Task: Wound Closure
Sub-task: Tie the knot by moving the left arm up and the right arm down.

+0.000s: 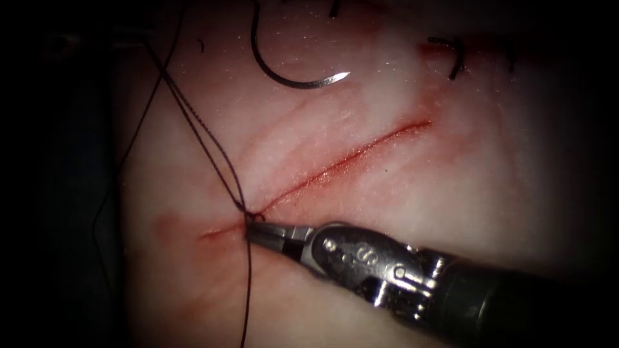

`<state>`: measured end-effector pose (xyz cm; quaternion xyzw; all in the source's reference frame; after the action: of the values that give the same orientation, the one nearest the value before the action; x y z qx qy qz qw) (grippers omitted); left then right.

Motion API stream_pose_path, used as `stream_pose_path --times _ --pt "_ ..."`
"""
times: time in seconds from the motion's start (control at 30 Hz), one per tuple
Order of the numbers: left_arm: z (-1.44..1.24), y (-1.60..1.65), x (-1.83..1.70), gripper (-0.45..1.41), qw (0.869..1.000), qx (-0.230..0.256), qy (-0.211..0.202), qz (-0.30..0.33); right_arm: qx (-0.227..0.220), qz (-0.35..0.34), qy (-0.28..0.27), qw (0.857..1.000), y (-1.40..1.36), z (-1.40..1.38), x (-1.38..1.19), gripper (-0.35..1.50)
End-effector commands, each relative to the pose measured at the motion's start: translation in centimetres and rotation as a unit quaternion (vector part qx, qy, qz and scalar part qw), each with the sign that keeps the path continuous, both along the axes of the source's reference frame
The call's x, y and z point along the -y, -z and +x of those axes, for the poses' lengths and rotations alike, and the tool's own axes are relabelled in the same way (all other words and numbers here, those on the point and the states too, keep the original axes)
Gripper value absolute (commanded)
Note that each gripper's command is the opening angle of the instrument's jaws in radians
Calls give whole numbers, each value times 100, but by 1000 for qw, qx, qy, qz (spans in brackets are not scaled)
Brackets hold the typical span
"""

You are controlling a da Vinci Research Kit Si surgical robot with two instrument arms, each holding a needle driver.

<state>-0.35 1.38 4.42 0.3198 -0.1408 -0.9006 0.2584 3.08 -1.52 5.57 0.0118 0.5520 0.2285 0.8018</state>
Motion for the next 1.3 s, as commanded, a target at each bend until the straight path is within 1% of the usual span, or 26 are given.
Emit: stream_pose_path --times 0.03,0.13,0.27,0.37,0.47,0.73,0.93,1.17,1.3 --pt "-4 0 -14 -35 1000 0 6 -7 -6 -3 -1 1000 0 6 -2 -35" --pt "-3 4 -31 -35 1000 -2 24 -17 -15 -9 1 1000 6 7 0 -35" --pt "-4 10 -49 -35 998 5 51 -30 -18 -15 7 1000 12 8 7 -35" --pt "-5 13 -55 -35 997 10 68 -34 -20 -20 13 1000 17 8 13 -35" --pt "-5 14 -57 -35 996 7 77 -39 -22 -23 20 999 20 7 18 -35" --pt "0 13 -66 -35 994 7 97 -55 -16 -27 37 999 6 -4 33 -35" --pt "3 14 -76 -35 992 7 109 -58 -15 -27 39 999 2 -7 32 -35" --pt "9 13 -94 -35 990 1 129 -63 -19 -29 49 998 -5 -2 37 -35" --pt "14 6 -102 -35 989 -5 134 -68 -17 -31 59 998 -13 10 37 -35"
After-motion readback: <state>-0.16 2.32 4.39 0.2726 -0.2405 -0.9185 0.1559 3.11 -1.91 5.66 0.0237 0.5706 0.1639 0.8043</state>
